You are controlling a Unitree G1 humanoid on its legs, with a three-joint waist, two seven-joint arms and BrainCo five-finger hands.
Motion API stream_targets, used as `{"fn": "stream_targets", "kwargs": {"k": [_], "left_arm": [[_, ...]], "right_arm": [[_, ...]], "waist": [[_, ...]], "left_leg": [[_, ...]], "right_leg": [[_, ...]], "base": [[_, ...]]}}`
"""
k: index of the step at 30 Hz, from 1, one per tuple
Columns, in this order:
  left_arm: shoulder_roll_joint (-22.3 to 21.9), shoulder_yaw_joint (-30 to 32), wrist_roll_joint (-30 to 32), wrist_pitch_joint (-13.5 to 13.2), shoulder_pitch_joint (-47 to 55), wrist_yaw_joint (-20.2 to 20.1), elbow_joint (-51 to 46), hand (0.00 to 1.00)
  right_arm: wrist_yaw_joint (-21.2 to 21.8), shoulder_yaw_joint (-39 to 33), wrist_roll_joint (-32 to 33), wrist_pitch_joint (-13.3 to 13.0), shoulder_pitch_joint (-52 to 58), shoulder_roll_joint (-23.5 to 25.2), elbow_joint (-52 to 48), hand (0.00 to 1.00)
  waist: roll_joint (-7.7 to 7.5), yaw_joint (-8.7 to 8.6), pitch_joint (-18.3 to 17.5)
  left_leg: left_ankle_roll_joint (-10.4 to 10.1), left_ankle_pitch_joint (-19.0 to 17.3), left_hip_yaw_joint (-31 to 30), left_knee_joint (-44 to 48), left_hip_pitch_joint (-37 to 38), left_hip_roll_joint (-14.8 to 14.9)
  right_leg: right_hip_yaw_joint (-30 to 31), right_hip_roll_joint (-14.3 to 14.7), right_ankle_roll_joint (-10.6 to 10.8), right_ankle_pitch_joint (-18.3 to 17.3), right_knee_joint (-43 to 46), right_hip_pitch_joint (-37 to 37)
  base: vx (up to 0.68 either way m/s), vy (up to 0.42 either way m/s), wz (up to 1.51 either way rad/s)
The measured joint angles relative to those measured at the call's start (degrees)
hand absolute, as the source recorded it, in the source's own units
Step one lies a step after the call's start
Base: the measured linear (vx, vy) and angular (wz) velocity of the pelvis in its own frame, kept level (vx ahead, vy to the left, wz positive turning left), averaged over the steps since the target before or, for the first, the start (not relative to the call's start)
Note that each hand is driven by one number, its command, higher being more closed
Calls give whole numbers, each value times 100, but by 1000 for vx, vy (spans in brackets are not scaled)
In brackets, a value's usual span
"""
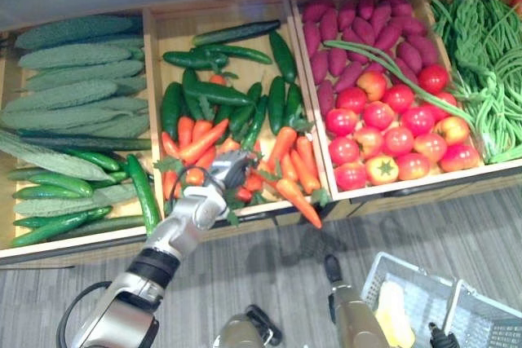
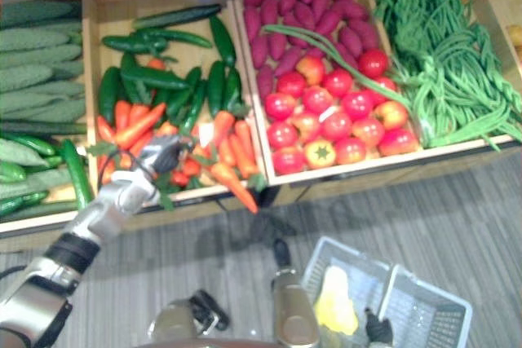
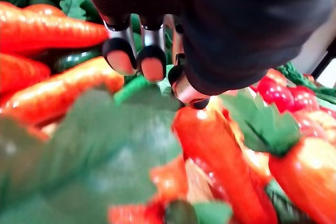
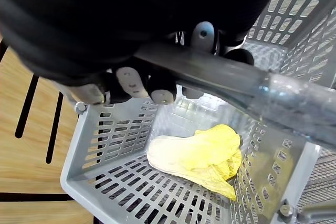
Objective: Pick vegetable in the basket
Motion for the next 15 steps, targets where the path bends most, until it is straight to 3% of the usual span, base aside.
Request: {"fn": "stream_targets", "kwargs": {"k": [14, 15], "left_arm": [[-11, -22, 10, -32, 140, -31, -359, 0], [-11, -22, 10, -32, 140, -31, -359, 100]], "right_arm": [[-3, -3, 2, 10, 66, 5, 0, 100], [-3, -3, 2, 10, 66, 5, 0, 100]], "waist": [[10, 1, -159], [10, 1, -159]], "left_leg": [[60, 74, -120, -12, -127, -26], [60, 76, -121, -13, -127, -26]], "right_leg": [[-92, -49, -7, 83, -99, -8], [-94, -50, -7, 83, -99, -8]], "base": [[-5, -5, 3], [0, 0, 0]]}}
